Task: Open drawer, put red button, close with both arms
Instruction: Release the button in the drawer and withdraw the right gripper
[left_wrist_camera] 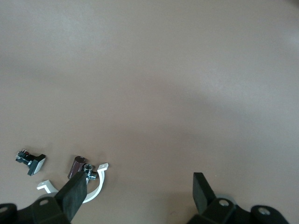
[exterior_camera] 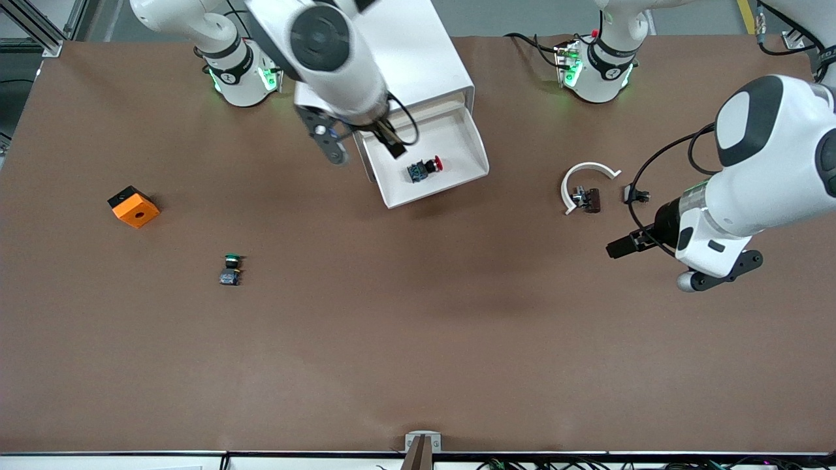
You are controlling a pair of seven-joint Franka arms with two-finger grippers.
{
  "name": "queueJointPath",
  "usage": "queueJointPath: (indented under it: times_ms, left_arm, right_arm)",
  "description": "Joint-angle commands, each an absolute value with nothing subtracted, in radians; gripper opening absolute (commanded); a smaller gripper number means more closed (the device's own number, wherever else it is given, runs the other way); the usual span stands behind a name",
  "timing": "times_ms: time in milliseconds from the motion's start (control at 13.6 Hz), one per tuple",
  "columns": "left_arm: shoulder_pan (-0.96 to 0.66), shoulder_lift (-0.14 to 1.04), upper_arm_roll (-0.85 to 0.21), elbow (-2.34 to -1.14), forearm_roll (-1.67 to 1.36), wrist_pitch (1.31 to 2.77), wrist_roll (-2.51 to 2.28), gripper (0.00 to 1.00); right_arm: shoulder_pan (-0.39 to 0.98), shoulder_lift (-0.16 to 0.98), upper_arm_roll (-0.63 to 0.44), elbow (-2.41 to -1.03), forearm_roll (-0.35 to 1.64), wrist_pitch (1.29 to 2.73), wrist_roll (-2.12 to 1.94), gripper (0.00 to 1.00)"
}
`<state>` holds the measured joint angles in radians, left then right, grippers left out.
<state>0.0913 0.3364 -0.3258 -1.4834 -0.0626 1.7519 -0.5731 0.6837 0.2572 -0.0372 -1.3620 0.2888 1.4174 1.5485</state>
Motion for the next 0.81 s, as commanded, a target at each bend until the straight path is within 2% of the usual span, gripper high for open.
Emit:
queueJointPath:
  times_ms: [0,220,734]
  left_arm:
    - [0.072,0.367,-0.334,-1.476,-0.037,1.79,-0.592,1.0]
    - [0.068,0.394,-0.336,-1.474,-0.037,1.809,-0.592,1.0]
    - [-0.098,0.523,-0.336,-1.508,-0.038,1.897,-0.687,1.0]
  right_arm:
    - [0.533,0.125,-0.026,-1.429,0.296,1.342,1.235,1.0]
    - [0.384,-0.001,-0.026,-1.549,0.212,1.354,0.817,1.0]
    - [0.106,-0.023,-0.028,-1.663,0.089,1.456,0.188,1.0]
